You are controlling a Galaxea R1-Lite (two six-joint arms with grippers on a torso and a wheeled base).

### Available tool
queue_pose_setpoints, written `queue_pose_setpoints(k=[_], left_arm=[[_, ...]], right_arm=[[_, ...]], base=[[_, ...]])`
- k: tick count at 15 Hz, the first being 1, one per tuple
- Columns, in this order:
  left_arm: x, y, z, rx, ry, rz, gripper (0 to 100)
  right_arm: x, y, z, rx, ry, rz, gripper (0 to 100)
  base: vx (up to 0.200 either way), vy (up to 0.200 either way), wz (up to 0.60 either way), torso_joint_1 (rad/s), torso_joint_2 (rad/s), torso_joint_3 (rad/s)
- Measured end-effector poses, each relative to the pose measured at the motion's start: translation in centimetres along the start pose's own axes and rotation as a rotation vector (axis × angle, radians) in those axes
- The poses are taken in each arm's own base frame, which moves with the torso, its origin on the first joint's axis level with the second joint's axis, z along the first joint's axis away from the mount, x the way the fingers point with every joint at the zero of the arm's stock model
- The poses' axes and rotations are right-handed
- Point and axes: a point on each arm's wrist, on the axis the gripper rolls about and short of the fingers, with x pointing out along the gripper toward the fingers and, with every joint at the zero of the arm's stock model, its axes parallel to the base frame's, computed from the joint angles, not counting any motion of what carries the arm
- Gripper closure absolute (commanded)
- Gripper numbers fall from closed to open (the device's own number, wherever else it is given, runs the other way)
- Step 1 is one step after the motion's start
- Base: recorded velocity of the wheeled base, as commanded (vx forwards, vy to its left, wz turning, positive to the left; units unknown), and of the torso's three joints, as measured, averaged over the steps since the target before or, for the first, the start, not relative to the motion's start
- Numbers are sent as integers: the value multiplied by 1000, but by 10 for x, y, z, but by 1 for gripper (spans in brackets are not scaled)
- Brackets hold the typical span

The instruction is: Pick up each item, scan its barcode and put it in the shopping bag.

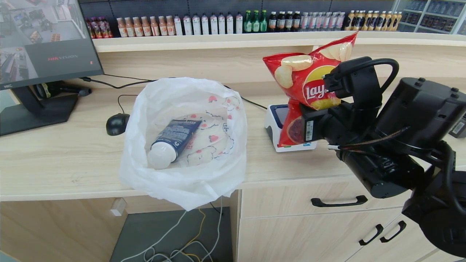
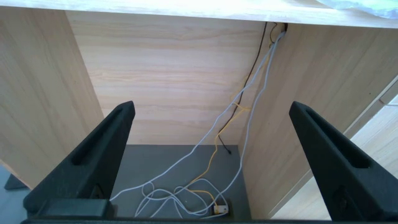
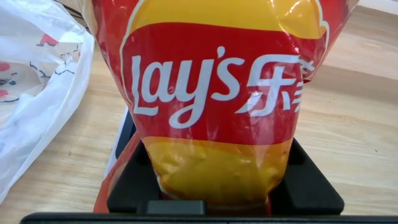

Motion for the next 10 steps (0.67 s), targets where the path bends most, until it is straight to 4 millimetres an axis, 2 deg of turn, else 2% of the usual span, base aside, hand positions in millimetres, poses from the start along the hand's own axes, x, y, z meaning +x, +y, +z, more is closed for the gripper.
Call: queue_pose_setpoints(k=[10], left_arm=[[0,0,0,0,0,0,0]], right_arm=[[-6,-6,7,9,-17,-2,100]], base=[[0,0,0,0,0,0]])
